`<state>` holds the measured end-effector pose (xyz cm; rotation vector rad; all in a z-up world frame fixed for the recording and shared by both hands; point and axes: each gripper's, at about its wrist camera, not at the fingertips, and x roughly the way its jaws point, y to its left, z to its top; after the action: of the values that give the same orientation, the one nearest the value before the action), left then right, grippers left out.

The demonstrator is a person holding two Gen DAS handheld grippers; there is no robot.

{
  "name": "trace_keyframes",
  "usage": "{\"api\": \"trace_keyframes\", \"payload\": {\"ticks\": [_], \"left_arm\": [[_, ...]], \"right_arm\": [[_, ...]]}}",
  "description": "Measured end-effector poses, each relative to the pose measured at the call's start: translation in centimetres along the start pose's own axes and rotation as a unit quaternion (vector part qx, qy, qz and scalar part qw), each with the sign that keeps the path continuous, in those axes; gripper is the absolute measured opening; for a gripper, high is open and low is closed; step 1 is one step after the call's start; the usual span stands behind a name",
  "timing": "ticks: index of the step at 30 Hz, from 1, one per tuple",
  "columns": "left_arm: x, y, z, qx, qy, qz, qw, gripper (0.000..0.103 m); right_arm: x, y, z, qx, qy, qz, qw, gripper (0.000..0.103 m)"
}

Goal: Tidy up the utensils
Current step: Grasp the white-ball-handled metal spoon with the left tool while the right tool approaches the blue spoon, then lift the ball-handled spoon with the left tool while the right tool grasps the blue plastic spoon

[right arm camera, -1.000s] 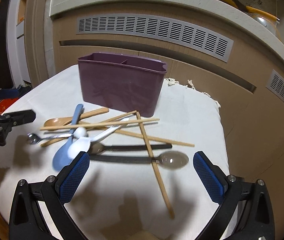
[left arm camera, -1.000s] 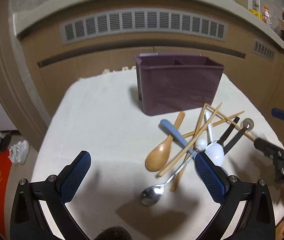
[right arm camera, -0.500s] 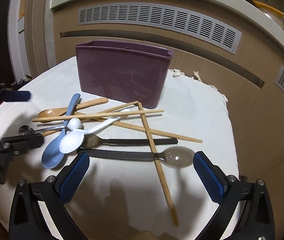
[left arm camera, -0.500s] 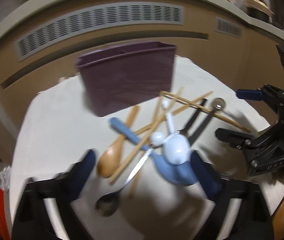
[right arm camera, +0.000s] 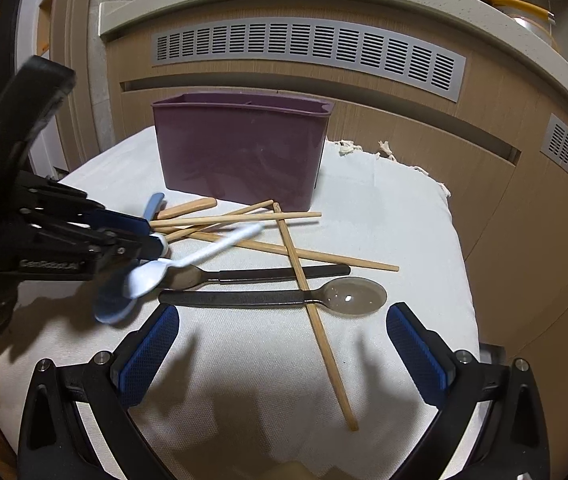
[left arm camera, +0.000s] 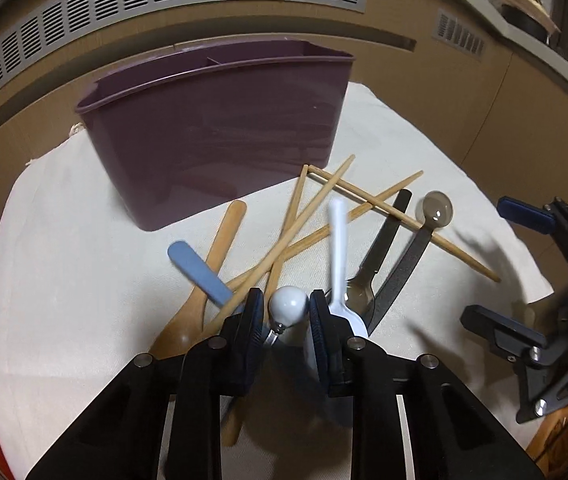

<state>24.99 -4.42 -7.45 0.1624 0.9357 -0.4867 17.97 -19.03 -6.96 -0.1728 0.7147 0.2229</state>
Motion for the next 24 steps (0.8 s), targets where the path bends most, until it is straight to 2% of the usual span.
{"api": "trace_keyframes", "payload": {"ticks": [3, 6, 9, 11, 15, 18, 21, 24], "left_arm": [[0.9, -0.9, 0.2, 0.024, 0.022, 0.016, 0.9993, 0.024], [1.0, -1.5, 0.1, 0.052, 0.029, 0.033, 0.9977, 0.025], [0.8, -1.2, -0.5, 0.053, 0.024, 0.04, 0.9975, 0.022], [-0.2, -0.5, -1.2, 0.035, 0.007, 0.045, 0.9984, 0.022], [-4.9, 2.1, -2.6, -0.035, -0.062, 0.056, 0.9959, 0.022], [-8.0, 4.2, -3.3, -0.089, -0.105, 0.082, 0.9871, 0.022], [-10.5, 6.6, -4.2, -0.142, -0.145, 0.103, 0.9737, 0.022], [-11.8, 8.3, -5.0, -0.168, -0.163, 0.105, 0.9664, 0.022]], "right_arm": [[0.0, -0.1, 0.1, 0.001, 0.0, 0.003, 1.0, 0.103], [-0.2, -0.1, 0.1, 0.003, 0.001, 0.003, 1.0, 0.103], [-0.5, 0.0, 0.2, -0.002, -0.001, -0.005, 1.0, 0.103], [-0.6, 0.2, 0.4, -0.006, -0.001, -0.005, 1.0, 0.103], [-1.3, 1.2, 1.5, -0.027, -0.012, 0.0, 1.0, 0.103], [-0.9, 2.5, 3.0, -0.063, -0.016, 0.014, 0.998, 0.103], [0.1, 4.0, 4.3, -0.099, -0.008, 0.029, 0.995, 0.103], [1.2, 5.4, 5.2, -0.118, 0.007, 0.055, 0.992, 0.103]]}}
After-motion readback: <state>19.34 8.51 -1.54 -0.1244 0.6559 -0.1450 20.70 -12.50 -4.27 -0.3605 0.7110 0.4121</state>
